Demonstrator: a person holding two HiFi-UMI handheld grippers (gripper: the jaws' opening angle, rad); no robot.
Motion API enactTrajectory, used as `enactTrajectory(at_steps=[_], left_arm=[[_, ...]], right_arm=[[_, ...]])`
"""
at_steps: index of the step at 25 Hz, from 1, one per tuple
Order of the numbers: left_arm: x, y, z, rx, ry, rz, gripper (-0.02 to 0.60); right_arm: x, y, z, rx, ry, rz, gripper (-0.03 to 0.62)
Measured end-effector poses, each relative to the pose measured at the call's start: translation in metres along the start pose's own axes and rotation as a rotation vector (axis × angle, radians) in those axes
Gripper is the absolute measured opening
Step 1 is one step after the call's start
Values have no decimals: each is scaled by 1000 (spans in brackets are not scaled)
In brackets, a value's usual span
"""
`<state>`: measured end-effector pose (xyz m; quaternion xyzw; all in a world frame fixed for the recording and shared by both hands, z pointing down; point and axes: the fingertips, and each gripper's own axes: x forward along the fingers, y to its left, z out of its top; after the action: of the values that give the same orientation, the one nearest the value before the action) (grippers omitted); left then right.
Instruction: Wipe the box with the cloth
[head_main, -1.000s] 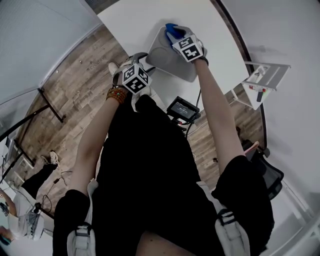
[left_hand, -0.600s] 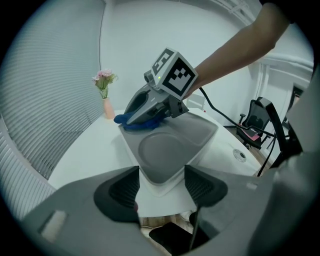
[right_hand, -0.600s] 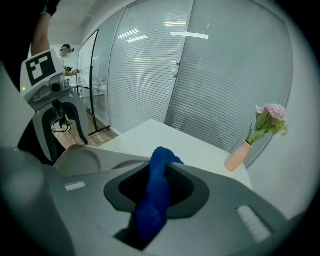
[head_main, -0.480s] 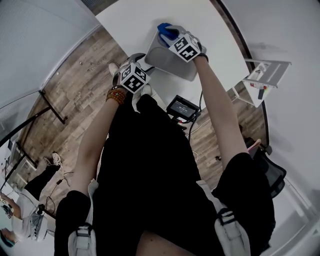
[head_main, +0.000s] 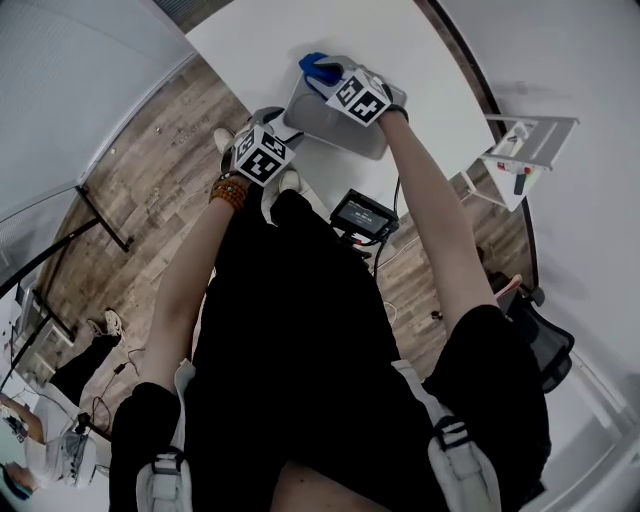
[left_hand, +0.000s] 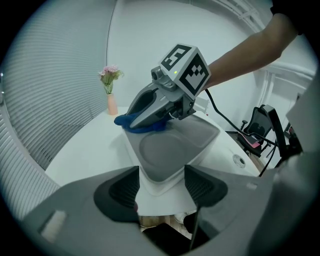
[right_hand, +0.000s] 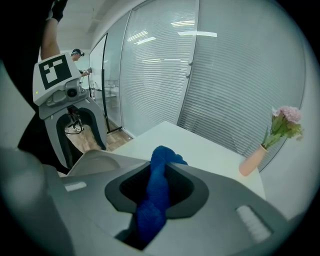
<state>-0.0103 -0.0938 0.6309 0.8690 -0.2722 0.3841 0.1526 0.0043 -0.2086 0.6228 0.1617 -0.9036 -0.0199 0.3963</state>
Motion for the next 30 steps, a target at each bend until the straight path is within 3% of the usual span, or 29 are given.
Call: enactTrajectory(at_steps=[15,25,30], left_arm=[[2,6,-4,20,3,33,399],[3,9,-6,17,3,48,399],[3,11,-7,11,0,52,399]], right_arm=[[1,28,8,64,-39,88,92],[-2,51,17,-62,-67,54,91],[-3,71,20,-114,-73,100,97]])
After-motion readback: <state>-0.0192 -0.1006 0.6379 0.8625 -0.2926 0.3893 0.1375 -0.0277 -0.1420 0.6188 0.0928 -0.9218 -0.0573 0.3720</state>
